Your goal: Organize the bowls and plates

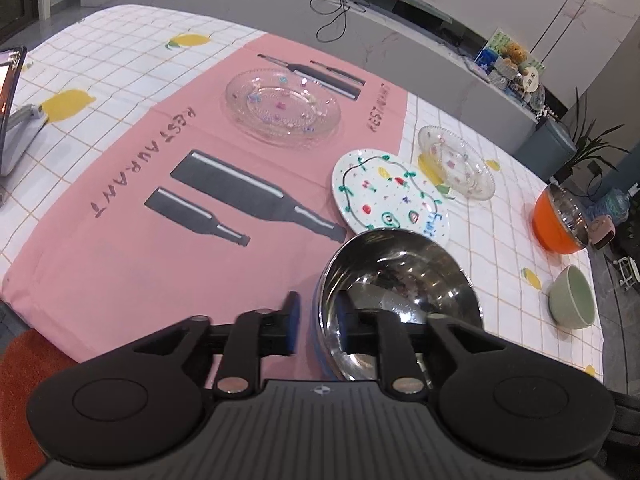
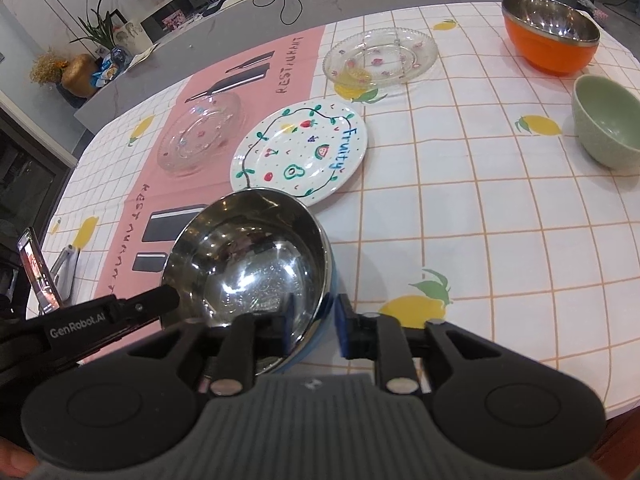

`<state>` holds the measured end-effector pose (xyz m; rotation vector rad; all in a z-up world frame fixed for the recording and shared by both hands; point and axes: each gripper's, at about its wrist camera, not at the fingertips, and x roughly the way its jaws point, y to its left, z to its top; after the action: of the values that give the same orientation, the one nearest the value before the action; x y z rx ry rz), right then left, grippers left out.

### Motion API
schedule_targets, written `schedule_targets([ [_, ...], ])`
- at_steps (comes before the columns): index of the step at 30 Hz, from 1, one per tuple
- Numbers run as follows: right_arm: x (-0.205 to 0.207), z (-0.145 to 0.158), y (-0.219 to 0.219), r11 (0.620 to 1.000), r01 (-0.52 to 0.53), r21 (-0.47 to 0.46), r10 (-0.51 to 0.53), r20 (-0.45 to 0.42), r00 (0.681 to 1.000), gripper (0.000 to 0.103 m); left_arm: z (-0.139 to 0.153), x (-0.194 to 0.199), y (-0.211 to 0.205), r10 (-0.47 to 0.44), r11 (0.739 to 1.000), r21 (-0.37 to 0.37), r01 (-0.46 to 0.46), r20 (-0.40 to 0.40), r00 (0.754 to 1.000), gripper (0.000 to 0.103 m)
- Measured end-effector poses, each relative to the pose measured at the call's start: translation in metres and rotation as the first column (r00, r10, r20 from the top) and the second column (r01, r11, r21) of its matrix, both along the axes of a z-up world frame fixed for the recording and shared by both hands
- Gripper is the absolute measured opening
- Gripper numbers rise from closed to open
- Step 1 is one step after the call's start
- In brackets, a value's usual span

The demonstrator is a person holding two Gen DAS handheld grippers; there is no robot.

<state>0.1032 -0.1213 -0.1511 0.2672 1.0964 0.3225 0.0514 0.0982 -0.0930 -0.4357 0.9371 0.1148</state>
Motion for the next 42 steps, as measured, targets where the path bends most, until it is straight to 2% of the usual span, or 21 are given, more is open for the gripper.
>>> schedule_targets([
  [2,-0.001,0.001,0.000,1.000,0.000,-0.007,0.000,0.008,1.000,0.036,0.003,0.000,-0.001,-0.006,1.000,0.010,0.006,0.010,1.000,0.035],
  [8,-0.005,0.009,-0.005,1.000,0.006,-0.010,-0.006,0.034,0.999,0.042,0.020,0.000,-0.007,-0.027,0.995,0.102,0.021,0.065,0.998,0.039],
  [12,-0.008,0.027,-0.013,0.999,0.026,-0.023,-0.023,0.106,0.994,0.047,0.042,0.005,-0.019,-0.096,0.985,0.155,0.077,0.119,0.988,0.043],
  [15,-0.005,0.044,-0.029,0.998,0.058,-0.026,-0.052,0.167,0.985,0.048,0.061,0.016,-0.032,-0.175,0.978,0.139,0.154,0.154,0.973,0.043],
  [18,0.002,0.060,-0.054,0.994,0.110,-0.022,-0.103,0.211,0.972,0.049,0.081,0.032,-0.051,-0.263,0.963,0.104,0.247,0.188,0.946,0.043],
  [23,0.021,0.080,-0.106,0.975,0.223,-0.022,-0.212,0.236,0.948,0.052,0.109,0.070,-0.098,-0.385,0.923,0.082,0.376,0.221,0.896,0.046],
  [28,0.051,0.093,-0.160,0.943,0.329,-0.049,-0.308,0.247,0.919,0.054,0.122,0.115,-0.150,-0.449,0.890,0.026,0.455,0.223,0.865,0.047],
  [34,0.100,0.091,-0.212,0.911,0.403,-0.088,-0.378,0.214,0.901,0.056,0.106,0.183,-0.206,-0.477,0.872,-0.025,0.489,0.185,0.859,0.047],
  [38,0.140,0.079,-0.240,0.900,0.432,-0.062,-0.418,0.160,0.894,0.055,0.076,0.229,-0.237,-0.482,0.874,0.006,0.486,0.129,0.866,0.047],
  [42,0.183,0.062,-0.255,0.894,0.444,-0.069,-0.435,0.108,0.894,0.055,0.038,0.269,-0.254,-0.474,0.880,-0.004,0.475,0.043,0.879,0.047],
])
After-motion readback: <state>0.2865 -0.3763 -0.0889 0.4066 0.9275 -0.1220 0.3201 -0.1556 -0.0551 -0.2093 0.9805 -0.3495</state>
